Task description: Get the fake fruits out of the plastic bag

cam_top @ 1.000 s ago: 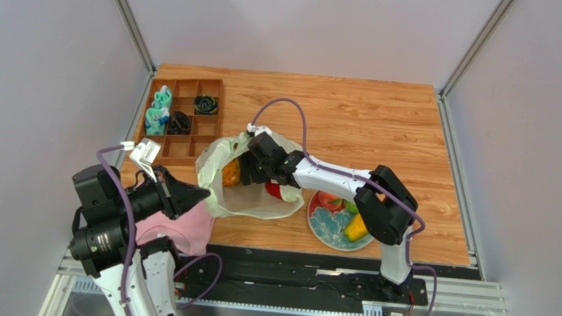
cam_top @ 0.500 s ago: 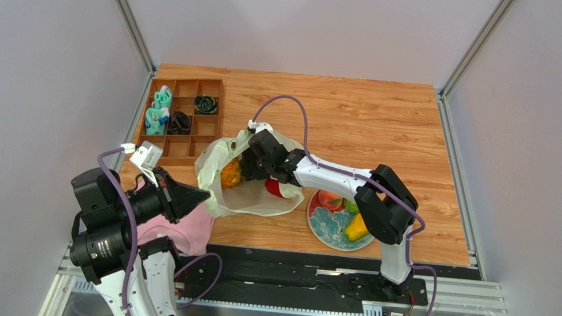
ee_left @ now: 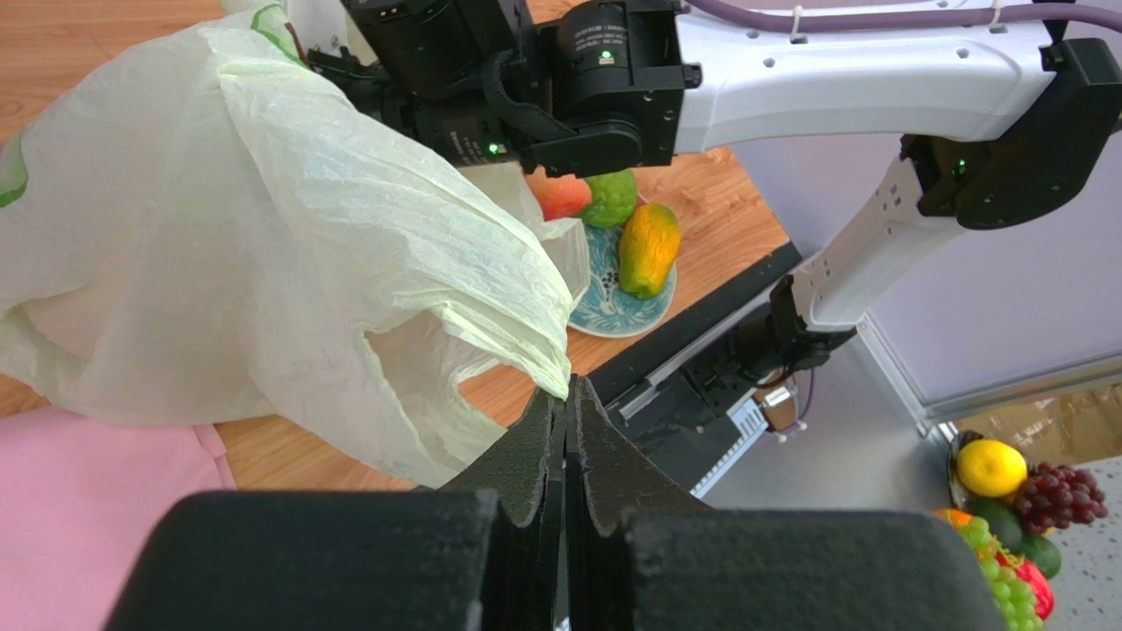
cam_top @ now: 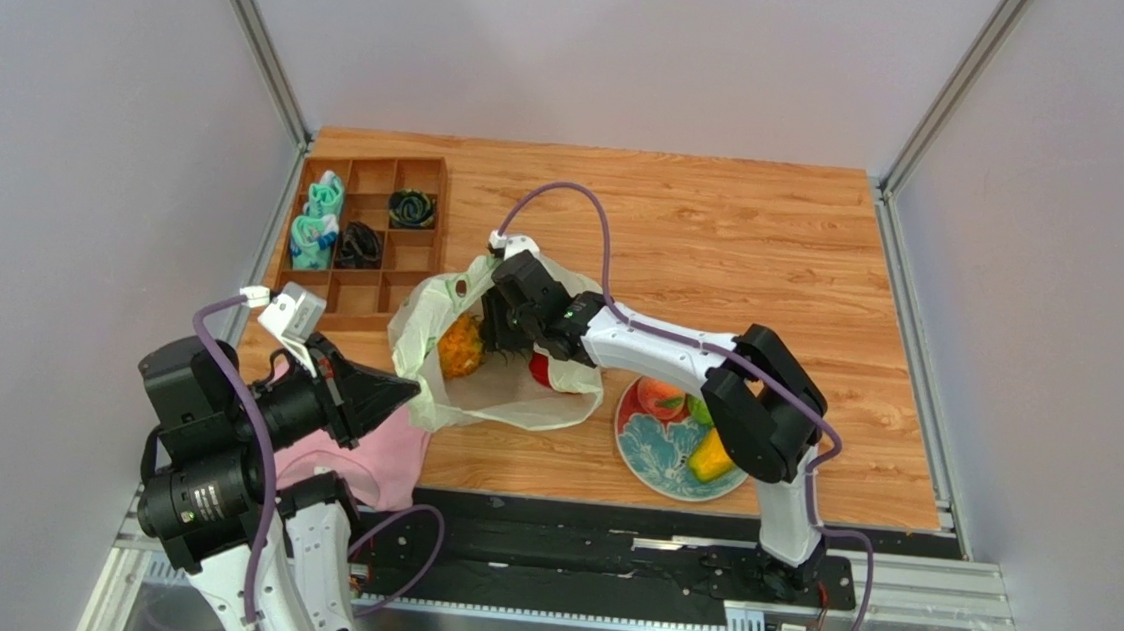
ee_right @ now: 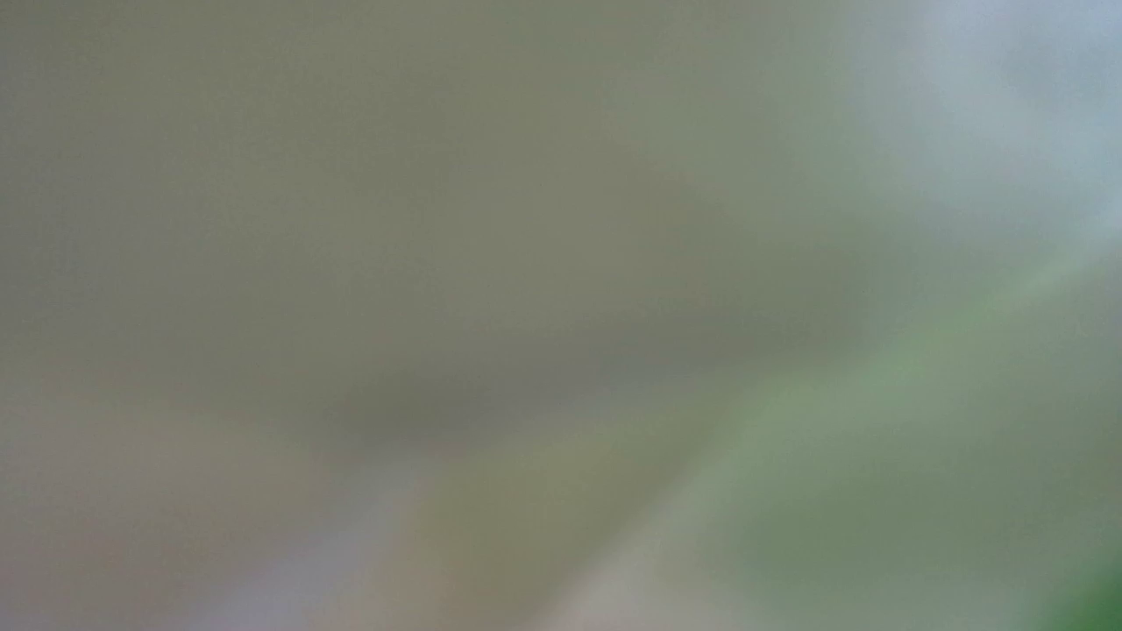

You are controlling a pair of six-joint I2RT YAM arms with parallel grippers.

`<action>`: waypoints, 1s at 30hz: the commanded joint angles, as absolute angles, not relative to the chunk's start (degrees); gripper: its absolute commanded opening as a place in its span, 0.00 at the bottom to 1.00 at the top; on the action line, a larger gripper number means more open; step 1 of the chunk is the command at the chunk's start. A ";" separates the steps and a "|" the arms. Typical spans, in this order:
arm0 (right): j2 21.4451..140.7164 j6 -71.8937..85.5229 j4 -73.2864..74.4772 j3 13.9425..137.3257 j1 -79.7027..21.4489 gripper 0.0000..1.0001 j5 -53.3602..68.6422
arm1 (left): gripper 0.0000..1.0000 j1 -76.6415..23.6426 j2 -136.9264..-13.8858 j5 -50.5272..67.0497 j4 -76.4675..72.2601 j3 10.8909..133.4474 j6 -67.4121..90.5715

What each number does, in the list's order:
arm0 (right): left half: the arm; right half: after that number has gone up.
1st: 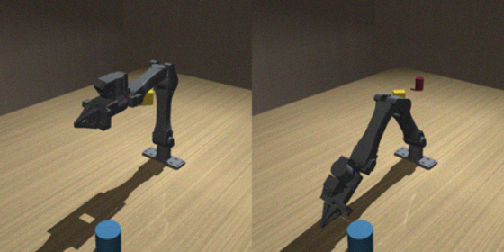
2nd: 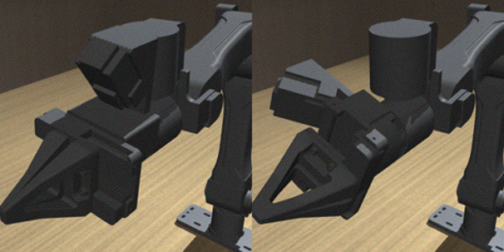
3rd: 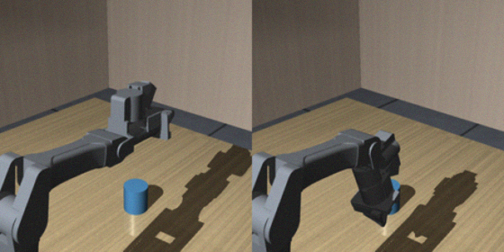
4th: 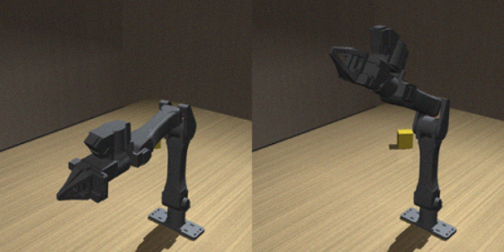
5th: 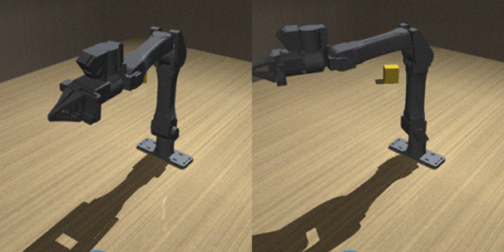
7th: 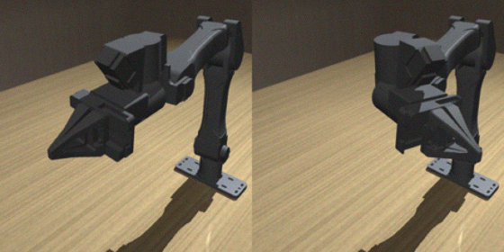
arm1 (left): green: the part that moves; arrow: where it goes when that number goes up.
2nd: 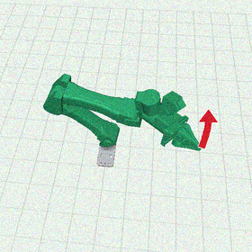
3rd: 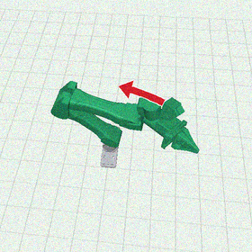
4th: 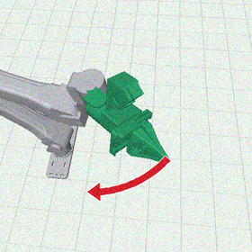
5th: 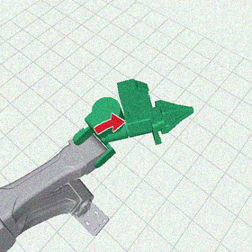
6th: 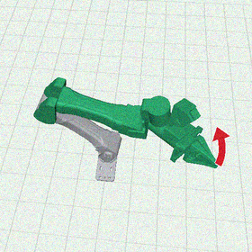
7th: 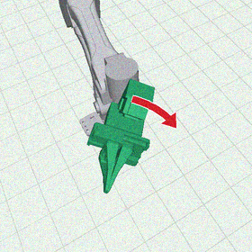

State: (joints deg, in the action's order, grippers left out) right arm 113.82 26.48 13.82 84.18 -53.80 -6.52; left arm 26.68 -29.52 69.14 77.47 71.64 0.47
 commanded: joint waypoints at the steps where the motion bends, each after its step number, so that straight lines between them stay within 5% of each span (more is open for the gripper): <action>1: 114.79 26.28 12.74 86.13 -53.35 0.41 -7.56 | 0.00 27.16 -29.71 70.40 86.84 72.33 -1.06; 22: 111.79 26.63 13.97 81.65 -53.61 0.36 -4.40 | 0.00 27.60 -29.09 70.40 84.90 70.40 -0.26; 30: 112.23 23.55 14.76 82.00 -55.37 0.50 -6.67 | 0.00 28.04 -29.09 70.66 83.41 69.52 2.11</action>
